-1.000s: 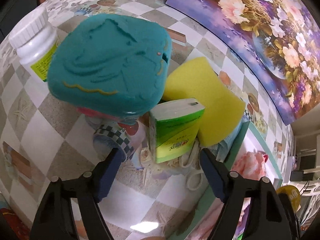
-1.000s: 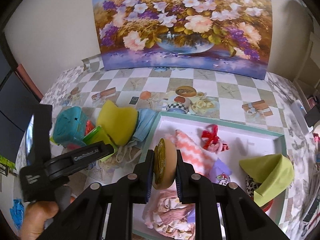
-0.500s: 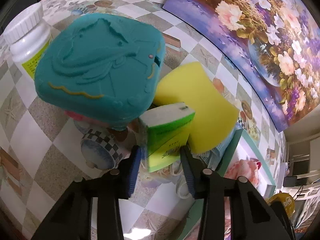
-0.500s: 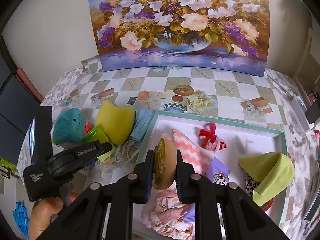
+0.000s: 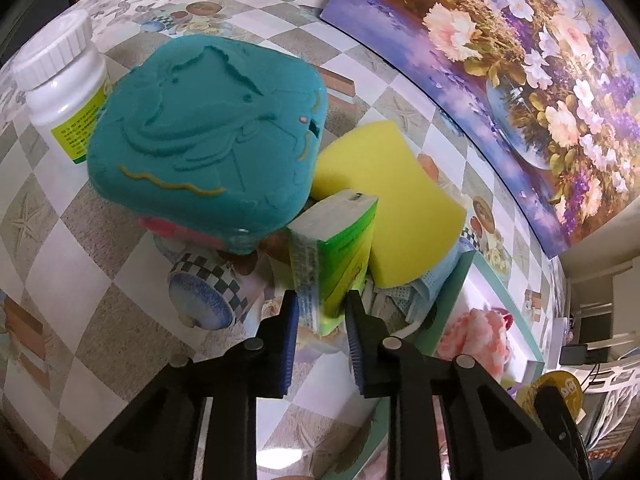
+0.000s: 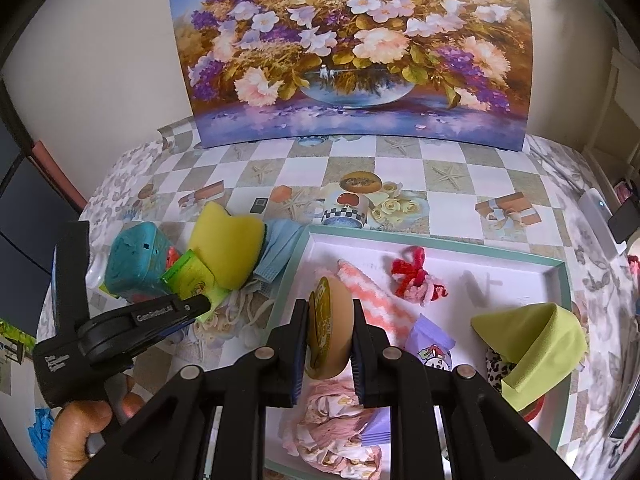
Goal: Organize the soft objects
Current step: 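Carry and release the tin and tissue pack into the tray with both tools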
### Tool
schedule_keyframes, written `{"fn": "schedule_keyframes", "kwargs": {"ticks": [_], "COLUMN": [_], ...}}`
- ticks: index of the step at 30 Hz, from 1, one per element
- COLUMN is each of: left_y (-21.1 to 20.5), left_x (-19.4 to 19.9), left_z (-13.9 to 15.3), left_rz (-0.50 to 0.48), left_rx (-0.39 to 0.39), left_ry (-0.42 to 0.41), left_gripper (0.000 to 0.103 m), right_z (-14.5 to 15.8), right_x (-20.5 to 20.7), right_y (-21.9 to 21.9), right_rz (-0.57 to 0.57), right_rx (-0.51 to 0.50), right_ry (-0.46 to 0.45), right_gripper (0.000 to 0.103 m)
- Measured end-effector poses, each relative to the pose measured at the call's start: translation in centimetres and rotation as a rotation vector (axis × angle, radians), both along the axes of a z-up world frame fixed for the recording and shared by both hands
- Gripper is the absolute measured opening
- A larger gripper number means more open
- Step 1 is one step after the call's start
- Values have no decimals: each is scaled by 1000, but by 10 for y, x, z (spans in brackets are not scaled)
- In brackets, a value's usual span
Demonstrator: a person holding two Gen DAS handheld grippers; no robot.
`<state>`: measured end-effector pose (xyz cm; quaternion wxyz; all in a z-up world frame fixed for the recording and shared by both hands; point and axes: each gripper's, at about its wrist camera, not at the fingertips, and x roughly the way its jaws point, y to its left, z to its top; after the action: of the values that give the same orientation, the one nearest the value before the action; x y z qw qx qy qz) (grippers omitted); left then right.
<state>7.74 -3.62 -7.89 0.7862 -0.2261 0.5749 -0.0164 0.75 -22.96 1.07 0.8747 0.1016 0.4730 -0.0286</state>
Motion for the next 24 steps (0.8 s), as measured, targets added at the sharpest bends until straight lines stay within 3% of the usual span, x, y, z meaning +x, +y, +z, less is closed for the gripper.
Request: {"fn": "schedule_keyframes", "kwargs": {"ticks": [6,12,18,24], "left_y": [5,-5,-43,-86], "left_x": [-7,-19,-30,-39], "left_z": [6,30,47,36], "left_rz": [3,-47,-215,-398], "left_rx": [-55,-78,-86,-101], "left_ry": [10,-46,-80,-9], "left_gripper": [24,24,24,24], "right_z": [2,-1,-17,-35], "right_x": [-2,-8,-16,-24], "right_y": [-5,-25,-52,-76], "right_rz": [-11,-63,-145,-220], "right_rx": [11,46,85,120], "right_ry": [-7,-1,57,113], "right_gripper": [20,20,20,20]}}
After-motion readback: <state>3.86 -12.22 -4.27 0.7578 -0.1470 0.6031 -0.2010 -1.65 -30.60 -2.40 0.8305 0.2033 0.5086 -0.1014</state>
